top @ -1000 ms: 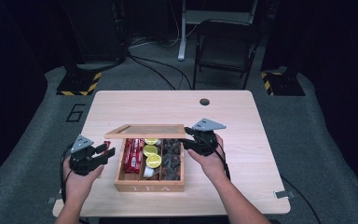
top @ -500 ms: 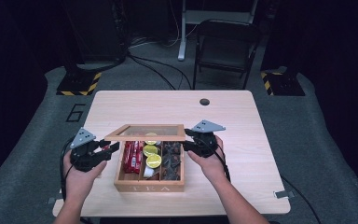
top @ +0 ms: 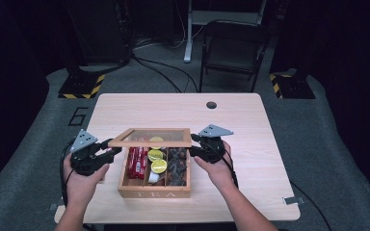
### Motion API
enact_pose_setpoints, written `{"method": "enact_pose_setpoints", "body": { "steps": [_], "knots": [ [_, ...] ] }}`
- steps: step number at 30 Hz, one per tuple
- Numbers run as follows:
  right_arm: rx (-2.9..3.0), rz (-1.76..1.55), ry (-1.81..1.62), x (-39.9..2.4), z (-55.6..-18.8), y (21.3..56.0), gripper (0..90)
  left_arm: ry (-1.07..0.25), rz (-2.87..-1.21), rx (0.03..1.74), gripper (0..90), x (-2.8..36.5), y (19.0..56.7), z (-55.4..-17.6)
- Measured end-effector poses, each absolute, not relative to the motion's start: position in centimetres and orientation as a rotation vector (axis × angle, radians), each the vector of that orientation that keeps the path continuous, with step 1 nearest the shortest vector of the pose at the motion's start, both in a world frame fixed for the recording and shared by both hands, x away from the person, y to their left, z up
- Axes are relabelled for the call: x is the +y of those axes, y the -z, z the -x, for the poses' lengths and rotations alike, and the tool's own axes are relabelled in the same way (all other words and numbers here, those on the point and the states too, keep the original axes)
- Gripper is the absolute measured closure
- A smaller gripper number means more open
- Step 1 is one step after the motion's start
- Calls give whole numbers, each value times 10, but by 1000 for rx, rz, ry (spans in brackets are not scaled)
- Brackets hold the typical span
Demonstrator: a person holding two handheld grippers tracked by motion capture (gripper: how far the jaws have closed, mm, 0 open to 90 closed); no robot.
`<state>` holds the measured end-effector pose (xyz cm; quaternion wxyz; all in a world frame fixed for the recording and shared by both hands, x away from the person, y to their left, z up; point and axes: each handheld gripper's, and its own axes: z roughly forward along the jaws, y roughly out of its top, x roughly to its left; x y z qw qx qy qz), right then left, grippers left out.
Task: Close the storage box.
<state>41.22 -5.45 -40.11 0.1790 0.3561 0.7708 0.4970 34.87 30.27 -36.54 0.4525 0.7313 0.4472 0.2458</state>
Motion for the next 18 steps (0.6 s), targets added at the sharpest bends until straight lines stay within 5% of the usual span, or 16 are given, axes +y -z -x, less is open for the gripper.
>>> {"method": "enact_pose_setpoints", "body": {
  "steps": [18],
  "knots": [
    [2213,-942,-1366,-55,-389,384,539,-600,-1819,1118,584,302,361,-350]
  ]
}}
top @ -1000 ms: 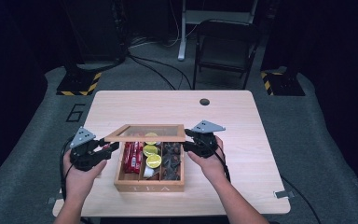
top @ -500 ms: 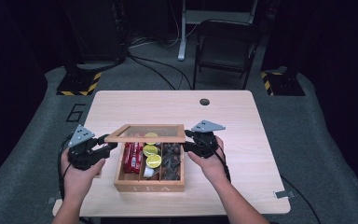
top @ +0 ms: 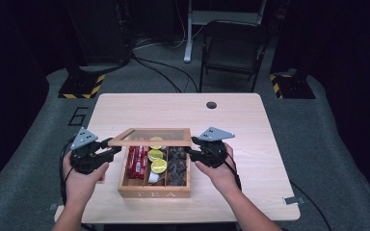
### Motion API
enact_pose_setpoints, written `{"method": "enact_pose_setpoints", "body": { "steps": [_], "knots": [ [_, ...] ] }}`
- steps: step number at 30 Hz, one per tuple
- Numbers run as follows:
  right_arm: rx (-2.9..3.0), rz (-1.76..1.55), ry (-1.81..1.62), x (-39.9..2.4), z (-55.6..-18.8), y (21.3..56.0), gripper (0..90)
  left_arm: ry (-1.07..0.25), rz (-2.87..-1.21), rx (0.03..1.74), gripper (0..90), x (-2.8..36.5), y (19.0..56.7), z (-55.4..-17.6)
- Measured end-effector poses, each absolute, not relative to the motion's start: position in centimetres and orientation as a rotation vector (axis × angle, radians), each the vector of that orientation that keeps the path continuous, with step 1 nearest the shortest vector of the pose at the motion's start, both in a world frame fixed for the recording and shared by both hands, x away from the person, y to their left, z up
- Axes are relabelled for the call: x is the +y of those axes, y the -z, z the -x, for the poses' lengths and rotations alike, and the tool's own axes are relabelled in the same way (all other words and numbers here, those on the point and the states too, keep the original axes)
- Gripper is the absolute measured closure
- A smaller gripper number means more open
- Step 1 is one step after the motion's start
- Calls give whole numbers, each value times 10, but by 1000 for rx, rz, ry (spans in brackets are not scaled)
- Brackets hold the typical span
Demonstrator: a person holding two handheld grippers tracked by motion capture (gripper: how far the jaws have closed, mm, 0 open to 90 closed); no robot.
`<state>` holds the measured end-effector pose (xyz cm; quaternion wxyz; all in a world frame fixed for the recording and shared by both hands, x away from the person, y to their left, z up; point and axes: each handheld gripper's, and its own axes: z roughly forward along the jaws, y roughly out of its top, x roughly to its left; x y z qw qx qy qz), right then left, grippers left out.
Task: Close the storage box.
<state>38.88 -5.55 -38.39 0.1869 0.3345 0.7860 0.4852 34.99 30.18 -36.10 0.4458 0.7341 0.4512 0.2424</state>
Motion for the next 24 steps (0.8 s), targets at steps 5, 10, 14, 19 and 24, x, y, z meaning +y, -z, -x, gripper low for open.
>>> {"method": "enact_pose_setpoints", "body": {
  "steps": [5,10,14,19,24],
  "knots": [
    [2197,-937,-1395,-60,-380,381,532,-602,-1816,1112,584,302,365,-347],
    [2211,-918,-1415,-65,-373,379,522,-572,-1815,1101,584,306,370,-343],
    [2215,-883,-1442,-67,-363,379,502,-565,-1821,1093,584,307,375,-338],
    [2225,-873,-1431,-67,-356,382,502,-578,-1824,1085,583,306,381,-333],
    [2228,-856,-1436,-64,-350,384,502,-579,-1816,1084,583,306,388,-328]
  ]
}}
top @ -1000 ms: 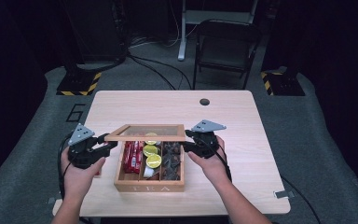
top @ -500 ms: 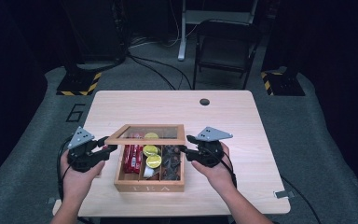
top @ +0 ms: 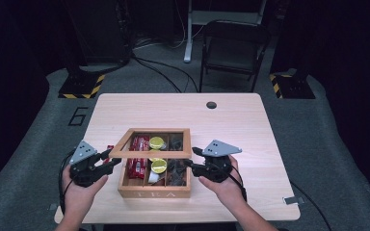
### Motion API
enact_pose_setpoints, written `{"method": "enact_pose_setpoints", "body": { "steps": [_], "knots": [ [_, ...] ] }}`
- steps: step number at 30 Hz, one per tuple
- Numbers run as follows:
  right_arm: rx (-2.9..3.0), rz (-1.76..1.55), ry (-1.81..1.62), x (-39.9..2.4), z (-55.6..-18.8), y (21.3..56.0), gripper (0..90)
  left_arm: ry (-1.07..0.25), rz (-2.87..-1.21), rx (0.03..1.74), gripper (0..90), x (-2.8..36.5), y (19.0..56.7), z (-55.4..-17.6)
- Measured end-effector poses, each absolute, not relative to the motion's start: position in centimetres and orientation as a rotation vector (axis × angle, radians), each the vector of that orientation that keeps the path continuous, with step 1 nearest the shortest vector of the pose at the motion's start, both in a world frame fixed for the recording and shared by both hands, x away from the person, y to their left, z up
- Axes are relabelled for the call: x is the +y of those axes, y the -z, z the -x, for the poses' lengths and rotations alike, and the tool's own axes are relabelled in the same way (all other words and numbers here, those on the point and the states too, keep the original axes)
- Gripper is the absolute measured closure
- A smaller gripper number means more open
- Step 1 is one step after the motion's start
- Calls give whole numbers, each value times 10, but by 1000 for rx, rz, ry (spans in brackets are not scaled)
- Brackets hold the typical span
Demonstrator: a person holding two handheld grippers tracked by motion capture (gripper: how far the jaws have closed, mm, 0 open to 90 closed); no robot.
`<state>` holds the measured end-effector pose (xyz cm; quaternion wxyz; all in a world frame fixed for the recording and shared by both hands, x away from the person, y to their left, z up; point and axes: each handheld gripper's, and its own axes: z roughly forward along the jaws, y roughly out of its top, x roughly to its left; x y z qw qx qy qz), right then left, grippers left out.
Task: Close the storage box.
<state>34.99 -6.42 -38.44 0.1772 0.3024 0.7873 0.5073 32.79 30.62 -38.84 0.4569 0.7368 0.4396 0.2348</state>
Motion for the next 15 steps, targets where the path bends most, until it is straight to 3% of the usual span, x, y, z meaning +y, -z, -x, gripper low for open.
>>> {"method": "enact_pose_setpoints", "body": {
  "steps": [15],
  "knots": [
    [2246,-860,-1403,-62,-337,405,501,-595,-1847,1064,569,305,412,-313]
  ]
}}
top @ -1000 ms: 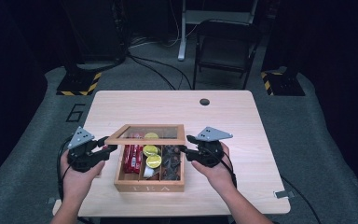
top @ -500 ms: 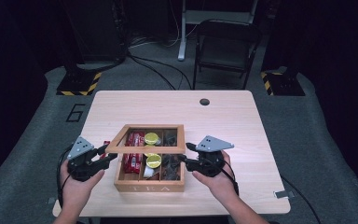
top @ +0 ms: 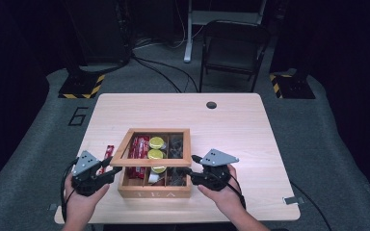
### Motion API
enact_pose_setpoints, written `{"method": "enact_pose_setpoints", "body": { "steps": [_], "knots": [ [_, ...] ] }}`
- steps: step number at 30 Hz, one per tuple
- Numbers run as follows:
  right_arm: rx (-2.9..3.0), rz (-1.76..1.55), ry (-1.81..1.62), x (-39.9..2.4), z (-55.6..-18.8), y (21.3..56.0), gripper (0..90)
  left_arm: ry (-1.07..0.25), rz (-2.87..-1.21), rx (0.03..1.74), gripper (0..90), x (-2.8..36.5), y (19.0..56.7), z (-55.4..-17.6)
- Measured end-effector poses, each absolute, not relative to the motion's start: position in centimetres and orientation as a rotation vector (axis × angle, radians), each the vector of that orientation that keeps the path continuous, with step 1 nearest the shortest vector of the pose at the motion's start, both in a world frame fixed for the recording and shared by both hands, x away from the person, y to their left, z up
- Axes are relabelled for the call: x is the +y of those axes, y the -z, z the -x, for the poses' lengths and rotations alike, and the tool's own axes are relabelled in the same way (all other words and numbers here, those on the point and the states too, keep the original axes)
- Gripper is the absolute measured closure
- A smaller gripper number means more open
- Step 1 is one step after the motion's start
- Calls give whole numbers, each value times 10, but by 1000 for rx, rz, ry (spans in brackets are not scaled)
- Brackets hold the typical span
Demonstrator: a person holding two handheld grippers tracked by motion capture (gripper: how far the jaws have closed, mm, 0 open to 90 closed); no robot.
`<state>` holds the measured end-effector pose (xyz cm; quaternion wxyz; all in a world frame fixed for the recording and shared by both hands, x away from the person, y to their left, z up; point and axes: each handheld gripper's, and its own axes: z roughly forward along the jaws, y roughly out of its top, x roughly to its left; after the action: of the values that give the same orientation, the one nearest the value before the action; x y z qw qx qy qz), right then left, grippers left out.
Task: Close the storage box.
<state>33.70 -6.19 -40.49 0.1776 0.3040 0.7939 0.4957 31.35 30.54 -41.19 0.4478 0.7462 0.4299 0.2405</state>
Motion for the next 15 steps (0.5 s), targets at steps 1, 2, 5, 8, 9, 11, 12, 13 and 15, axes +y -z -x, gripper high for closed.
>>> {"method": "enact_pose_setpoints", "body": {
  "steps": [1,2,5,8,9,11,12,13,15],
  "knots": [
    [2253,-859,-1398,-62,-336,408,501,-598,-1847,1064,569,305,414,-312],
    [2256,-864,-1397,-62,-335,410,501,-595,-1852,1061,569,305,416,-312],
    [2264,-875,-1397,-62,-332,419,502,-600,-1851,1060,568,305,422,-309],
    [2264,-873,-1397,-62,-331,421,501,-597,-1844,1062,568,306,426,-307],
    [2263,-871,-1401,-62,-330,422,501,-602,-1843,1060,568,306,427,-306],
    [2262,-867,-1409,-63,-329,424,502,-599,-1835,1058,568,306,430,-305],
    [2261,-870,-1410,-63,-328,425,501,-602,-1836,1056,566,306,432,-305],
    [2263,-865,-1402,-63,-327,428,500,-594,-1835,1060,550,307,433,-304],
    [2257,-865,-1400,-62,-327,430,500,-589,-1832,1059,548,308,436,-304]
  ]
}}
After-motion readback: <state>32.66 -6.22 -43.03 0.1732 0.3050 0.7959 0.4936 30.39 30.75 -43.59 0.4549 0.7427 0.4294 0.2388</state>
